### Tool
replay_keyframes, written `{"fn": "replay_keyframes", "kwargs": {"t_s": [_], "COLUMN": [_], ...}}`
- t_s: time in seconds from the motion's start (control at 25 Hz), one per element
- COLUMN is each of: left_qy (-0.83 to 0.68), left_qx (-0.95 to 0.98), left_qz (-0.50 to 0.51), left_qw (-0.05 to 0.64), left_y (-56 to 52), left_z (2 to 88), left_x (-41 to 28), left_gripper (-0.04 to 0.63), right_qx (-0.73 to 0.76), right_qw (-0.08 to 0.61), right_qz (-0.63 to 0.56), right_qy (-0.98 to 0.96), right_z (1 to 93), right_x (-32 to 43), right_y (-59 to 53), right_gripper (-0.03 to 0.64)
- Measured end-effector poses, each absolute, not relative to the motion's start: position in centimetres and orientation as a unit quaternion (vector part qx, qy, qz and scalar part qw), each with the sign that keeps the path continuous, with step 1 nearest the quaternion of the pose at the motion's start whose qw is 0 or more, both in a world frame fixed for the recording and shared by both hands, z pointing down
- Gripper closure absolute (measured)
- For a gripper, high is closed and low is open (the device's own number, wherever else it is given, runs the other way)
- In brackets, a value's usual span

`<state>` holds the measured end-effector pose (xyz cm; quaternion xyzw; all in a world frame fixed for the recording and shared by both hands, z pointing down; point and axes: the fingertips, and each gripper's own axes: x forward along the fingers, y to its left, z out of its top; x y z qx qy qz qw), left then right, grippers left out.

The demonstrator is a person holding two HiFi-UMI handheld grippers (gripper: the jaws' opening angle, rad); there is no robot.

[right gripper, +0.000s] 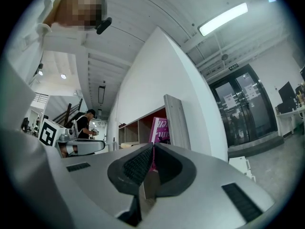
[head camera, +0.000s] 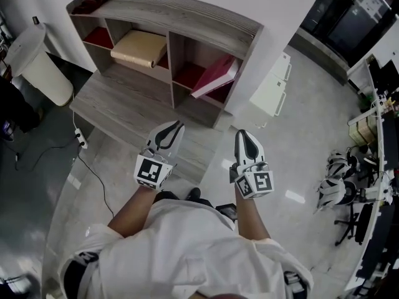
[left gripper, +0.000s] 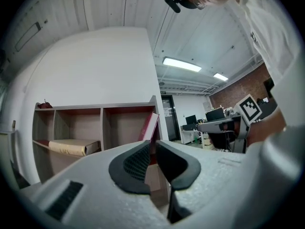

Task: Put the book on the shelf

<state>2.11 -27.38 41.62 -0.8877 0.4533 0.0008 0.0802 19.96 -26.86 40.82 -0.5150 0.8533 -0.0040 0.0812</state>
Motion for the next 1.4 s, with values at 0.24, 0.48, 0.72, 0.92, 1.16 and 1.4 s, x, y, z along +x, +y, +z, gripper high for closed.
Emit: {"fn": "replay_keyframes", "kwargs": {"t_s": [0.24,0.48,0.72,0.92,1.16,1.4], "left_qy": [0.445,0.428,0.428,0.423,0.417,0.424], "left_qx": [-0.894,-0.903,-0.902,-0.904,-0.907,-0.904], "left_qz": [0.026,0.036,0.052,0.056,0.046,0.059], "left_qw": [0.047,0.027,0.025,0.004,-0.026,-0.015], "left_y": [-25.0,-20.1,-14.4,-10.4,-7.6,-7.1], "left_z": [41.8,42.8,42.9,44.4,46.5,45.0], "left_x": [-1.3,-5.1,-9.0,-10.7,-11.2,-11.5], "left_gripper": [0.578,0.578,0.578,0.578,0.578,0.578], "right_qx": [-0.536,-0.545,-0.558,-0.559,-0.561,-0.542], "right_qw": [0.065,0.043,0.026,0.006,-0.002,0.001], "right_qz": [-0.001,0.0,-0.01,-0.012,-0.024,-0.015], "right_qy": [0.841,0.837,0.829,0.829,0.827,0.84], "right_z": [41.3,42.0,42.8,43.6,45.0,43.9], "right_x": [19.0,15.9,13.8,12.4,11.5,11.3], "right_y": [-24.1,-18.4,-12.4,-7.4,-3.9,-3.3], "right_gripper": [0.598,0.598,0.598,0.598,0.598,0.598]}}
